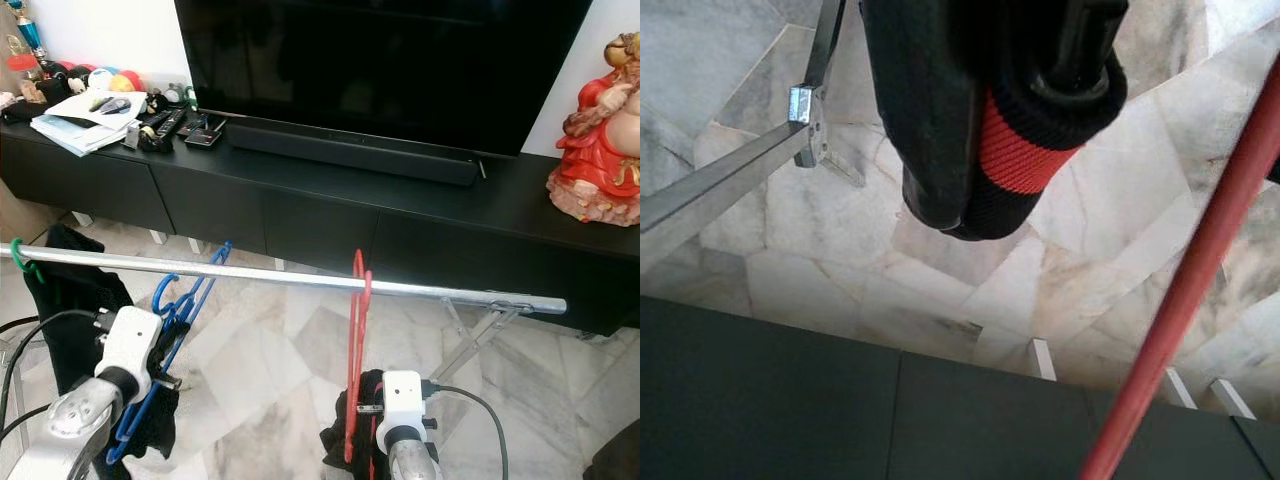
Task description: Hang hanger
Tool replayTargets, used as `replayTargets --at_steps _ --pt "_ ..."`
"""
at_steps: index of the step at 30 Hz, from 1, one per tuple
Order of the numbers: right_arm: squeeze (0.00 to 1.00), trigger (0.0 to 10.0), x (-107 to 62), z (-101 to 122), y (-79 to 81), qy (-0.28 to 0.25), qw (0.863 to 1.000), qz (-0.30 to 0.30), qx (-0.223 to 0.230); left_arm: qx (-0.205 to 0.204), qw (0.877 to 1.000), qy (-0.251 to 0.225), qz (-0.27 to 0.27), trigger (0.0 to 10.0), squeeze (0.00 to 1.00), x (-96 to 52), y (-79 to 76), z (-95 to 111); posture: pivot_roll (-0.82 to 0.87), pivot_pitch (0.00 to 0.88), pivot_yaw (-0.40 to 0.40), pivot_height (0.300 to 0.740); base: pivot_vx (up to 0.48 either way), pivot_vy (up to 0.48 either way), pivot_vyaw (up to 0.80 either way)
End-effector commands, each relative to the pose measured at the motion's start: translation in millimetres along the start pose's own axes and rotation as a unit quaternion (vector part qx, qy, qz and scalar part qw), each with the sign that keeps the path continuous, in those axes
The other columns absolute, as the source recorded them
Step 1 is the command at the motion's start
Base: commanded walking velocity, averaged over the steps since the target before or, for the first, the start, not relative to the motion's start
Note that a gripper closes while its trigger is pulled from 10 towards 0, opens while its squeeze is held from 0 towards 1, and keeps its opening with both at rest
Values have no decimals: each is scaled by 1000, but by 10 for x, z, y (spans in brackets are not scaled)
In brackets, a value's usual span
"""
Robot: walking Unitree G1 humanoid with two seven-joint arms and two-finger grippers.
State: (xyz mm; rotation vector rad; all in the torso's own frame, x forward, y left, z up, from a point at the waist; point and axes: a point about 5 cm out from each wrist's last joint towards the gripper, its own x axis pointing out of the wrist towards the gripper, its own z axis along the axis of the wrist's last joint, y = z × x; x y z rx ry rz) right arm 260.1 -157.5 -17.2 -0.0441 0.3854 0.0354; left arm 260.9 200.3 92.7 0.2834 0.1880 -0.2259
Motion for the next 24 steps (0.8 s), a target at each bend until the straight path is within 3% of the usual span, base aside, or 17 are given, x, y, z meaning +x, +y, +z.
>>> replayTargets --at_steps 1,4,5,7,8,9,11,16,19,21,22,24 --pt "0 10000 -11 -26 -2 4 1000 1 1 6 1000 -9 -12 0 0 -19 -22 38 59 94 -9 740 0 0 0" --pt "0 10000 -10 -26 -1 4 1000 1 1 14 999 20 -24 157 0 -46 -55 -58 61 93 -10 740 0 0 0" --pt "0 10000 -8 -25 6 5 1000 2 1 23 996 87 -30 8863 0 -82 -88 -310 63 92 -11 740 0 0 0" --pt "0 10000 -8 -25 6 5 1000 2 1 23 996 87 -30 8863 0 -82 -88 -310 63 92 -11 740 0 0 0" --pt "0 10000 -7 -25 7 5 1000 2 1 17 994 108 -29 8863 0 -91 -97 -401 63 92 -11 740 0 0 0" --pt "0 10000 -6 -24 12 5 1000 3 1 12 990 139 -22 10000 0 -90 -94 -531 63 92 -12 740 0 0 0" --pt "0 10000 -5 -22 14 5 1000 3 1 -13 980 195 27 10000 0 -33 -53 -843 58 91 -12 740 0 0 0" --pt "0 10000 -7 -21 -8 4 1000 0 1 -67 970 230 48 10000 0 -16 -87 -1064 51 92 -13 740 0 0 0" --pt "0 10000 -9 -22 -17 3 1000 -2 0 -56 961 270 28 10000 0 -72 -181 -1248 51 90 -10 740 0 0 0" --pt "0 10000 -10 -23 -20 3 1000 -3 1 -67 952 296 31 10000 0 -136 -219 -1380 46 88 -9 740 0 0 0" --pt "0 10000 -11 -23 -21 3 1000 -4 1 -83 943 321 37 10000 0 -228 -261 -1519 44 89 -8 740 0 0 0" --pt "0 10000 -12 -24 -21 3 1000 -4 1 -94 938 332 41 10000 0 -279 -285 -1583 43 88 -8 740 0 0 0"
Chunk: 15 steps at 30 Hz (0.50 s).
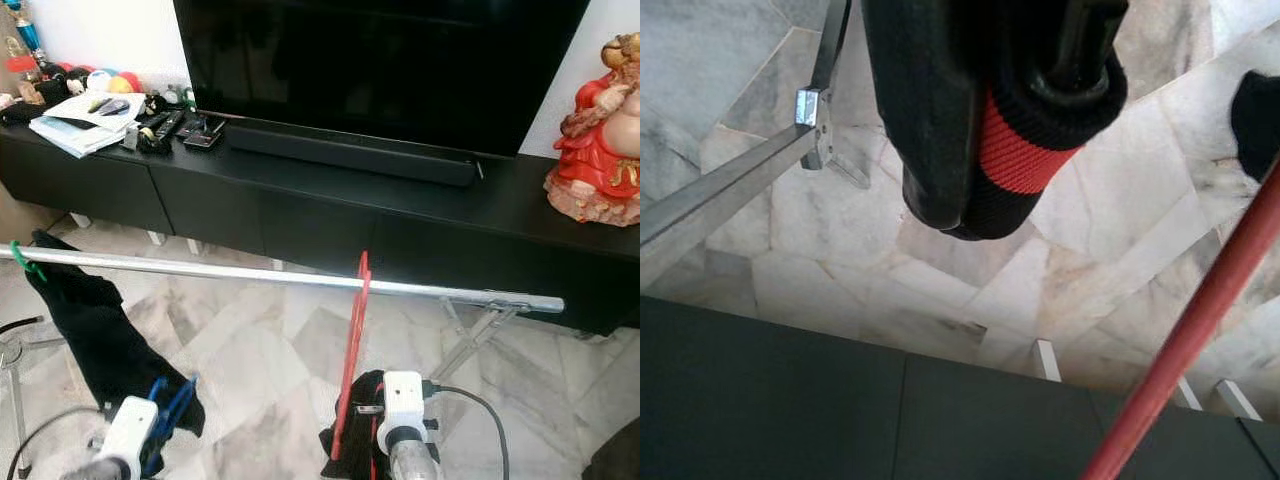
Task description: Hang hanger
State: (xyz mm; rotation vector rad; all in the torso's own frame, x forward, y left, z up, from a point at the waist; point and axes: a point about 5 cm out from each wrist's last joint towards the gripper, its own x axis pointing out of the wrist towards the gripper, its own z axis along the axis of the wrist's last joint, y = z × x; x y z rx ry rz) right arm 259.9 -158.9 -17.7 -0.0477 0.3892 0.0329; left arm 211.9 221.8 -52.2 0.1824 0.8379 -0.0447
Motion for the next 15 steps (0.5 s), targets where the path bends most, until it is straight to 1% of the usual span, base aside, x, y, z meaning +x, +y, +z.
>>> replayTargets --at_steps 1,2,3,4,5,6,7,9,10,13,15 --pt "0 10000 -11 -17 -9 1 1000 -3 3 -13 999 28 11 10000 0 -28 19 -202 43 86 -9 740 0 0 0" --pt "0 10000 -11 -17 -10 1 1000 -3 3 -13 999 43 13 10000 0 -38 14 -282 42 86 -8 740 0 0 0" --pt "0 10000 -11 -17 -10 1 1000 -3 3 -13 999 43 13 10000 0 -38 14 -282 42 86 -8 740 0 0 0" --pt "0 10000 -11 -17 -13 1 1000 -4 3 -13 996 80 24 10000 0 -89 9 -504 40 85 -10 740 0 0 0" --pt "0 10000 -12 -17 -18 1 1000 -4 3 -20 994 103 33 10000 0 -142 12 -668 41 84 -10 740 0 0 0" --pt "0 10000 -12 -17 -18 1 1000 -4 3 -20 994 103 33 10000 0 -142 12 -668 41 84 -10 740 0 0 0" --pt "0 10000 -12 -16 -20 0 1000 -4 2 -27 992 114 39 10000 0 -168 13 -752 41 84 -10 740 0 0 0" --pt "0 10000 -12 -15 -22 0 1000 -4 2 -32 991 123 42 10000 0 -190 11 -815 40 82 -11 740 0 0 0" --pt "0 10000 -11 -13 -24 -1 1000 -4 2 -33 989 137 42 10000 0 -222 -1 -898 41 80 -11 740 0 0 0" --pt "0 10000 -11 -8 -18 -3 1000 -2 3 -28 988 149 39 10000 0 -242 -13 -954 40 78 -11 740 0 0 0" --pt "0 10000 -13 -11 -14 -3 1000 -1 4 -39 987 150 47 10000 0 -245 -5 -965 39 75 -10 740 0 0 0"
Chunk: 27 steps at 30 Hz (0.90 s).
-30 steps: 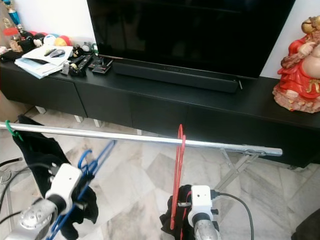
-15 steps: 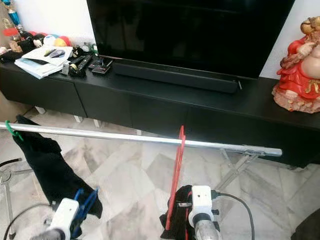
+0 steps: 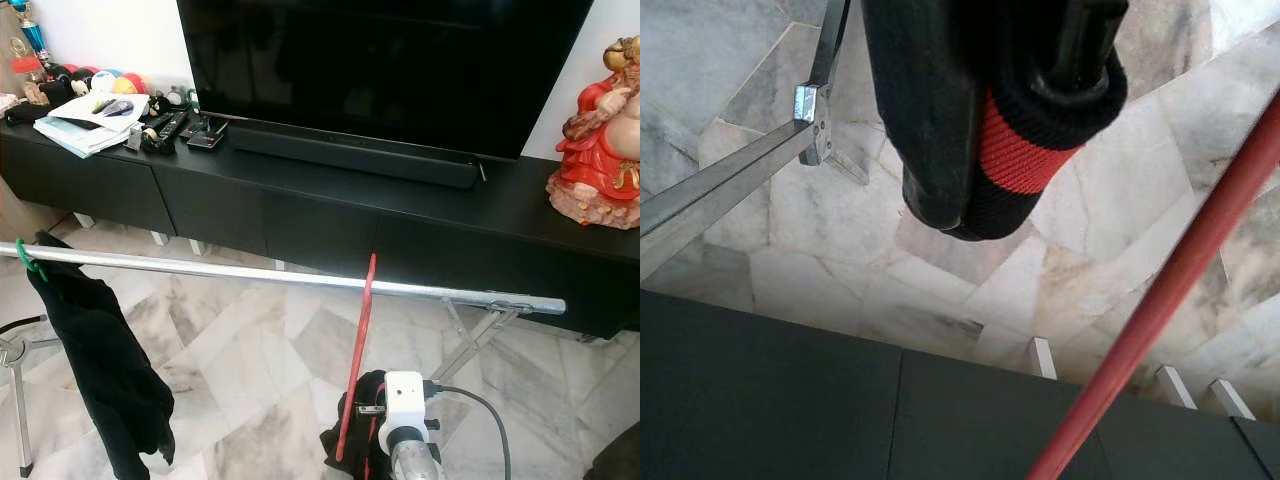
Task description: Hang hanger
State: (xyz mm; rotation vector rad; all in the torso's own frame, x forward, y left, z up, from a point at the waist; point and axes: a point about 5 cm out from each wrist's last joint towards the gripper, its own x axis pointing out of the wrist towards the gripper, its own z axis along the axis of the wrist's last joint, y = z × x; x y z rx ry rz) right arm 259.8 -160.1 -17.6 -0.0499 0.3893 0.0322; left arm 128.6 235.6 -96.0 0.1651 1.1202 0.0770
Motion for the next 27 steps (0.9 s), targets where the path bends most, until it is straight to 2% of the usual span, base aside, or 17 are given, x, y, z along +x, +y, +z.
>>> replayTargets --at_steps 1,9,21,27 --pt "0 10000 -12 -10 -2 -3 1000 -1 5 -10 1000 5 9 10000 0 -4 18 -44 39 75 -10 740 0 0 0" --pt "0 10000 -26 -4 37 -14 1000 16 -10 -16 1000 6 15 10000 0 0 39 -37 36 60 -5 740 0 0 0" --pt "0 10000 -44 -31 90 -12 999 34 -20 -15 1000 2 9 10000 0 -4 42 -54 36 64 -5 740 0 0 742" --pt "0 10000 -46 -47 79 -6 999 33 -19 -16 1000 4 8 10000 0 -5 43 -64 37 72 -7 740 0 176 0"
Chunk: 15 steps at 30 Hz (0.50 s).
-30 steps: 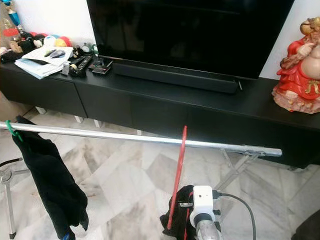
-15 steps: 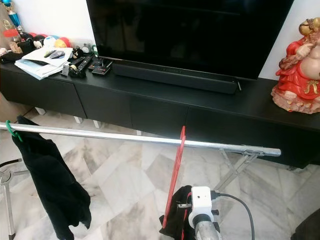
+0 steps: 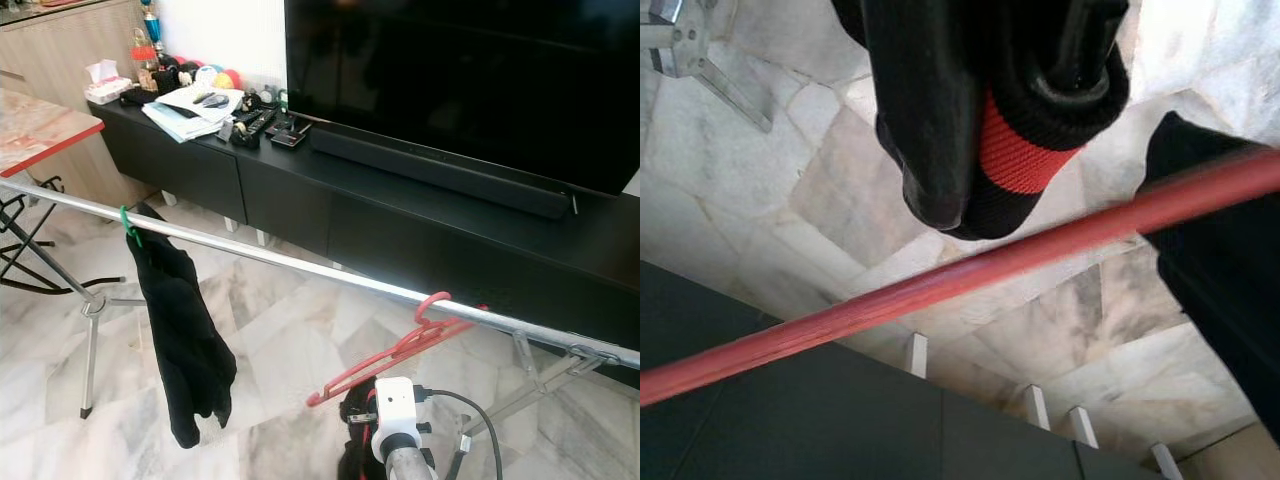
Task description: Hang hanger
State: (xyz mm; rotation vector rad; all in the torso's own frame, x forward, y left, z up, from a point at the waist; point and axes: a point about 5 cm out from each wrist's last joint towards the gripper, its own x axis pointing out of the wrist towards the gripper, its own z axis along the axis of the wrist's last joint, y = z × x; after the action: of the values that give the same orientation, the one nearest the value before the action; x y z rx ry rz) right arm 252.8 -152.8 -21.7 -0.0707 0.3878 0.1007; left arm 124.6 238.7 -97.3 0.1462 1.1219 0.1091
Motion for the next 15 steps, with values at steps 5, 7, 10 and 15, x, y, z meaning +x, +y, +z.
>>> replayTargets --at_steps 5,7,10,15 --pt "0 10000 3 11 10 -3 1000 4 -3 -3 1000 2 0 10000 0 -4 15 -23 40 74 -9 740 0 329 0" --pt "0 10000 4 11 15 -3 1000 5 -4 -3 1000 3 -1 10000 0 -4 15 -24 41 74 -9 740 0 337 0" --pt "0 10000 6 8 22 0 1000 8 -6 -4 1000 3 -1 10000 0 -4 18 -25 41 76 -9 740 0 337 0" --pt "0 10000 5 4 26 1 1000 8 -7 -5 1000 3 -1 10000 0 -4 20 -24 44 79 -10 740 0 337 0"
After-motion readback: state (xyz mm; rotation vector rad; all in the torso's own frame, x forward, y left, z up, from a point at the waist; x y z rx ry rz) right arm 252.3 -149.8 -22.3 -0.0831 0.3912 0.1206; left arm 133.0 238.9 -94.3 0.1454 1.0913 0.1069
